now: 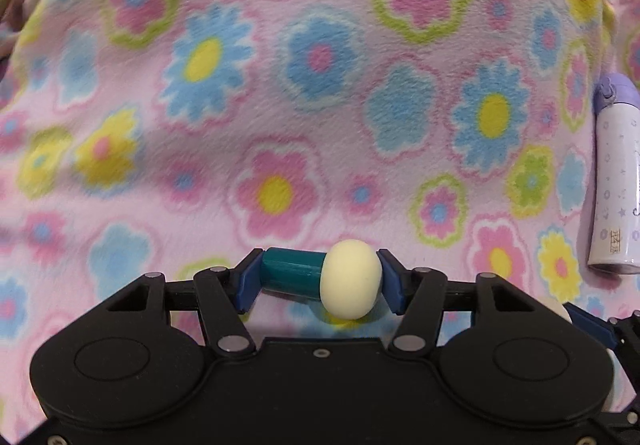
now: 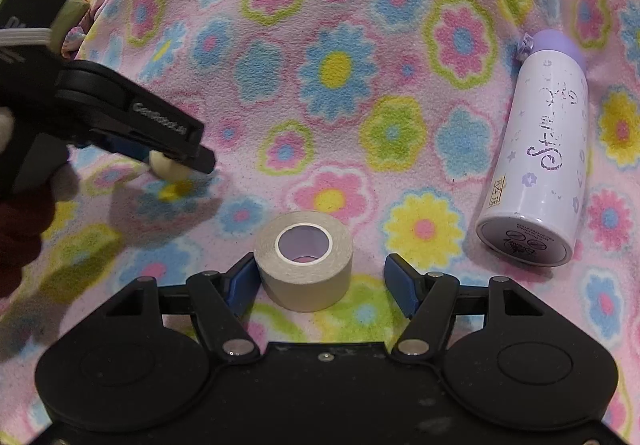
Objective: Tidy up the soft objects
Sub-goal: 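Carry the ball stick and beige tape roll back over the basket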
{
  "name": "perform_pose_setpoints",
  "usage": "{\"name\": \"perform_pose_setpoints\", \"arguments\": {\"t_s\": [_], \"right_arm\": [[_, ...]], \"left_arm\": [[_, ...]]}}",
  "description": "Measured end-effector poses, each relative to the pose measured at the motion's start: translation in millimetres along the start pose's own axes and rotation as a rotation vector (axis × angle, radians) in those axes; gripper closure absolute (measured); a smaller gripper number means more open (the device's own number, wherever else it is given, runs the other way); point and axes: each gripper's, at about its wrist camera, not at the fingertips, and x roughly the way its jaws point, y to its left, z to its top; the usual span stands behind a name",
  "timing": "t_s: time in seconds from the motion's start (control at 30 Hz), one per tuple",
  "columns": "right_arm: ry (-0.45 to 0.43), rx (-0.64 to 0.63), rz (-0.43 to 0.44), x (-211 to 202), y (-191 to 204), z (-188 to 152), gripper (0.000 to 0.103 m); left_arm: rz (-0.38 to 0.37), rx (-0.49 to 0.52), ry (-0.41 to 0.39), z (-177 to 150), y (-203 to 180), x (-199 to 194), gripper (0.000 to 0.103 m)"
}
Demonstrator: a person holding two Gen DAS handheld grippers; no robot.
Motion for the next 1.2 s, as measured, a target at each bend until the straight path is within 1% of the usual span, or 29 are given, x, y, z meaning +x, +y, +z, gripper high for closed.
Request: {"name": "perform_pose_setpoints", "arguments": {"t_s": [0.1,0.2,0.27,0.33,0.4,0.57,0.73,0.9,1.0,1.2], "right_arm": [[0.000,0.000,0.001,-0.1,0.0,-0.1,0.038],[-0.003,0.004,0.006,-0.4,0.1,-0.3,0.037],[-0.008,0.005,0.015,-1.6,0.0,-0.7,0.041],[-0.014,-0.001,0.027,-3.1,0.5,-1.2,0.051],[-0.020,-0.010,0.031,-4.5,2.1,-1.7,0.057],[-0.025,-0.010,0.030,-5.4,2.4,-1.7,0.057],[-0.023,-0.016,0.024,-6.2,3.2,-1.5,0.057],[-0.016,-0.029,0.013,-6.1,4.2,0.2,0.057],[-0.004,-0.034,0.001,-8.0,4.2,1.0,0.057],[0.048,0.015,-0.023,-21.2,-0.1,2.2,0.056]], "left_arm": [[0.017,-0.019,0.014,-9.6,0.2,-13.2,0.047],[0.040,-0.008,0.016,-18.7,-2.5,-28.0,0.047],[0.047,-0.003,0.013,-24.4,-1.0,-38.1,0.047],[0.056,0.002,0.006,-30.3,-2.3,-46.5,0.047],[0.061,0.002,0.005,-31.5,2.4,-52.1,0.047],[0.061,-0.014,0.007,-36.6,10.2,-63.2,0.047],[0.055,-0.031,-0.010,-42.6,19.6,-79.1,0.047],[0.073,-0.026,-0.023,-48.4,23.1,-96.7,0.047],[0.075,-0.031,-0.034,-51.6,24.7,-107.4,0.047],[0.061,-0.038,-0.047,-58.1,26.8,-125.9,0.047]]}}
